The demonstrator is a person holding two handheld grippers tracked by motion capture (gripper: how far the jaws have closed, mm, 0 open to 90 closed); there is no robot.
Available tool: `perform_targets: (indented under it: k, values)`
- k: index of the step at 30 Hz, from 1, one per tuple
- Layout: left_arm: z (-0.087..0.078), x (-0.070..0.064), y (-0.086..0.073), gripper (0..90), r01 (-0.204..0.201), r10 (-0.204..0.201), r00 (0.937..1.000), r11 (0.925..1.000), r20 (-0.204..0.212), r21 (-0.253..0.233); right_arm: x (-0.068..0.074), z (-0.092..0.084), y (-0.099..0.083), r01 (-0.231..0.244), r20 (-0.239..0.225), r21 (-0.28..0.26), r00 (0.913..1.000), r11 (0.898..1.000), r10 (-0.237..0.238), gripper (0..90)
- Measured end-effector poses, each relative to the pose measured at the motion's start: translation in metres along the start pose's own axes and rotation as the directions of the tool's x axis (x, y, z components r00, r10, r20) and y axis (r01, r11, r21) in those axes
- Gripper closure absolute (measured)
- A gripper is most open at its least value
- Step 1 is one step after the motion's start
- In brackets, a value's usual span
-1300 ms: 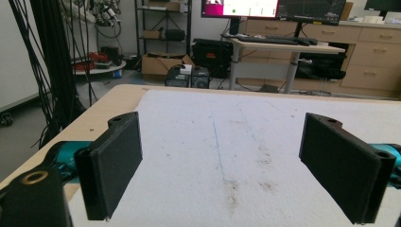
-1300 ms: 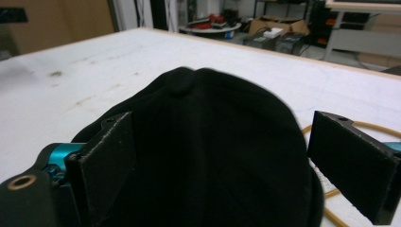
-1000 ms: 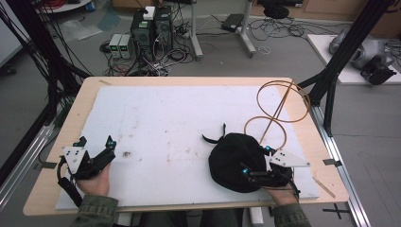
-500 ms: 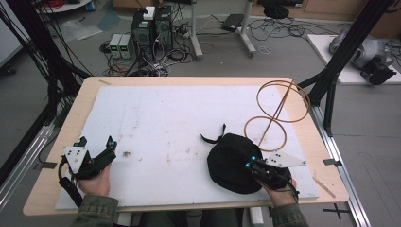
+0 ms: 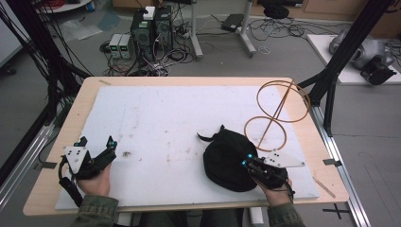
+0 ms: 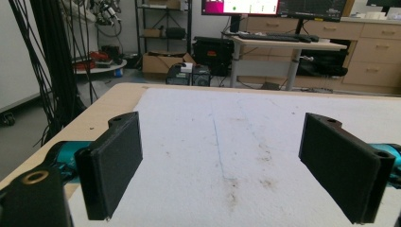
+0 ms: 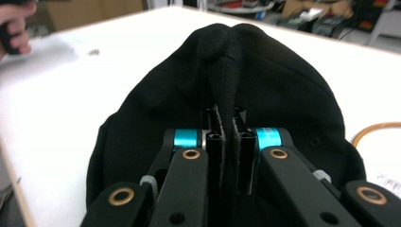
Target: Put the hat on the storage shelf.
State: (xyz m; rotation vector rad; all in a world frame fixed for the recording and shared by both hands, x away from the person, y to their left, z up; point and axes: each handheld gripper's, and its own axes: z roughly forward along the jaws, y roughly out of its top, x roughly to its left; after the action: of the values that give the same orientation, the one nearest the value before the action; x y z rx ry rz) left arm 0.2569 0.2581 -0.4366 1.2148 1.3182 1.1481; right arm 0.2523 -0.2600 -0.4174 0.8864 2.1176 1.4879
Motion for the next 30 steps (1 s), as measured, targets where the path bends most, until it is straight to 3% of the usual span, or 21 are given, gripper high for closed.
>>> perform_targets:
  k: [1, 6, 7, 14, 15, 18, 19, 24, 25, 26, 27, 30]
  values:
    - [0.000, 0.000, 0.000, 14.5, -0.002, 0.002, 1.0000, 1.0000, 0.000, -0.001, 0.001, 0.000, 0.002, -0.009, 0.004, -0.031, 1.0000, 0.999, 0.009, 87.2]
    - [0.000, 0.000, 0.000, 14.5, -0.004, 0.004, 1.0000, 1.0000, 0.002, -0.005, 0.002, 0.002, 0.007, -0.021, 0.015, -0.074, 0.9996, 0.997, 0.022, 87.2]
    - [0.000, 0.000, 0.000, 14.5, -0.003, 0.003, 1.0000, 1.0000, 0.003, -0.007, 0.003, 0.001, 0.008, -0.007, 0.035, -0.091, 0.9993, 0.996, 0.010, 87.2]
    - [0.001, -0.002, -0.001, 14.5, -0.010, 0.010, 0.9999, 0.9999, 0.007, 0.005, 0.004, -0.005, 0.013, 0.009, 0.051, -0.146, 0.9987, 0.989, -0.002, 87.2]
    - [0.001, -0.002, -0.001, 14.5, -0.014, 0.014, 0.9999, 0.9999, 0.007, 0.004, 0.004, -0.007, 0.015, 0.029, 0.064, -0.174, 0.9978, 0.984, -0.018, 87.1]
    - [0.001, -0.003, -0.001, 14.5, -0.017, 0.017, 0.9998, 0.9998, 0.009, 0.004, 0.006, -0.010, 0.017, 0.059, 0.091, -0.185, 0.9949, 0.981, -0.042, 87.1]
    - [0.001, -0.003, -0.001, 14.5, -0.015, 0.015, 0.9998, 0.9999, 0.010, 0.004, 0.007, -0.013, 0.020, 0.078, 0.106, -0.211, 0.9928, 0.974, -0.056, 87.1]
    - [0.002, -0.003, -0.001, 14.5, -0.014, 0.014, 0.9998, 0.9999, 0.011, 0.006, 0.008, -0.018, 0.025, 0.100, 0.107, -0.256, 0.9914, 0.961, -0.074, 87.1]
    - [0.002, -0.003, -0.001, 14.5, -0.013, 0.013, 0.9998, 0.9999, 0.012, 0.006, 0.009, -0.021, 0.027, 0.115, 0.118, -0.280, 0.9894, 0.953, -0.085, 87.1]
    - [0.002, -0.003, -0.001, 14.5, -0.012, 0.012, 0.9998, 0.9999, 0.013, 0.006, 0.009, -0.021, 0.027, 0.115, 0.118, -0.280, 0.9894, 0.953, -0.085, 87.1]
    - [0.002, -0.003, -0.001, 14.5, -0.013, 0.013, 0.9998, 0.9999, 0.013, 0.007, 0.009, -0.023, 0.031, 0.126, 0.120, -0.303, 0.9883, 0.945, -0.093, 87.1]
    - [0.002, -0.003, -0.001, 14.5, -0.011, 0.011, 0.9998, 0.9999, 0.014, 0.004, 0.009, -0.025, 0.033, 0.133, 0.120, -0.327, 0.9879, 0.936, -0.098, 87.1]
